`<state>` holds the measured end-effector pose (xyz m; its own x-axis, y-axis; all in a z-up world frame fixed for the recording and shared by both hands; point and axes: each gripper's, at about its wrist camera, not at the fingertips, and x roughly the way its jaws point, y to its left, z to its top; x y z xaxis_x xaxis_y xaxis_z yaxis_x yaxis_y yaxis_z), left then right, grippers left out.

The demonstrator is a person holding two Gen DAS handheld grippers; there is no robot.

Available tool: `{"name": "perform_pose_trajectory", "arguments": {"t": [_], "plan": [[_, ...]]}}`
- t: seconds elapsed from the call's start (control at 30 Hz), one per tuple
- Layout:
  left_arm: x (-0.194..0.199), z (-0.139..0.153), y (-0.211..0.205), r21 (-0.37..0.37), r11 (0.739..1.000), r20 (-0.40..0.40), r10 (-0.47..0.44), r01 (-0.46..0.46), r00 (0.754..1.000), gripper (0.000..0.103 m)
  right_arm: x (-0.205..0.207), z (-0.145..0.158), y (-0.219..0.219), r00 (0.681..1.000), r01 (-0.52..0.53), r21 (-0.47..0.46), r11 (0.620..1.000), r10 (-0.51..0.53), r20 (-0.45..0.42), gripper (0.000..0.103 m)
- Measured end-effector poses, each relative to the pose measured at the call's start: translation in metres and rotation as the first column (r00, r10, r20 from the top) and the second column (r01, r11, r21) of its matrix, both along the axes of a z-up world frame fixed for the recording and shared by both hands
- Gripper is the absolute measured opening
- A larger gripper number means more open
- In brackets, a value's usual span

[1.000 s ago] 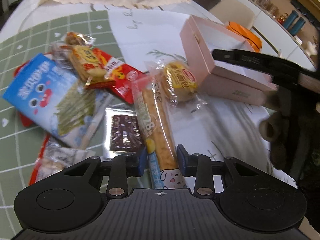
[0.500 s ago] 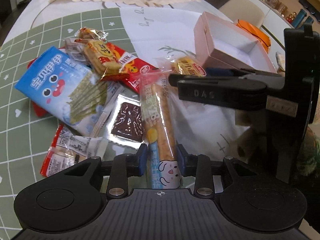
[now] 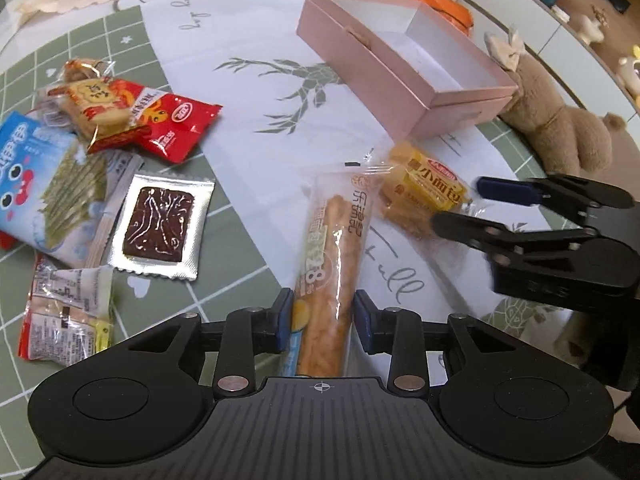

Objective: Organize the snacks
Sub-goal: 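Grasp the yellow round cake packet with the right tool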

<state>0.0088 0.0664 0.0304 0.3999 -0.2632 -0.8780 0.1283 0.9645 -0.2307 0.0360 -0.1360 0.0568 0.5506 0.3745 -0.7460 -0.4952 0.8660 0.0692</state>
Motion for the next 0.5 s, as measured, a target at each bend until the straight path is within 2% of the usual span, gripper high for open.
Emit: {"name": "perform_pose_trajectory", "arguments": {"t": [0.07, 0.17, 0.23, 0.3, 0.4, 0.43, 0.5], "plan": [[0.002, -0.001, -0.001, 0.001, 1.000, -0.009, 0.007, -0.007, 1.000, 0.038, -0.003, 0.002, -0.009, 1.000, 0.012, 0.007, 1.000, -0.012, 0.014, 0.071], [0.002, 0.001, -0.006, 0.023, 1.000, -0.007, -0.004, 0.004, 1.000, 0.038, 0.007, 0.009, -0.018, 0.996, 0.068, 0.037, 0.997, -0.070, 0.049, 0.071], [0.002, 0.002, -0.007, 0.028, 1.000, -0.004, -0.001, 0.002, 1.000, 0.037, 0.022, 0.016, -0.027, 0.990, 0.125, 0.104, 0.987, -0.132, 0.055, 0.072], [0.001, 0.004, -0.006, 0.031, 0.999, 0.001, 0.008, -0.008, 1.000, 0.037, 0.041, 0.022, -0.032, 0.970, 0.223, 0.161, 0.961, -0.235, 0.058, 0.072], [-0.001, 0.006, 0.001, 0.007, 0.999, 0.009, 0.037, -0.037, 0.999, 0.037, 0.061, 0.029, -0.039, 0.892, 0.398, 0.243, 0.885, -0.435, 0.122, 0.072], [-0.001, 0.007, 0.003, -0.001, 0.999, 0.007, 0.050, -0.050, 0.999, 0.037, 0.067, 0.029, -0.035, 0.879, 0.414, 0.242, 0.877, -0.455, 0.143, 0.072], [0.000, 0.006, 0.007, -0.016, 0.998, 0.003, 0.067, -0.067, 0.998, 0.037, 0.088, 0.027, -0.016, 0.879, 0.412, 0.154, 0.898, -0.436, 0.194, 0.069]]}}
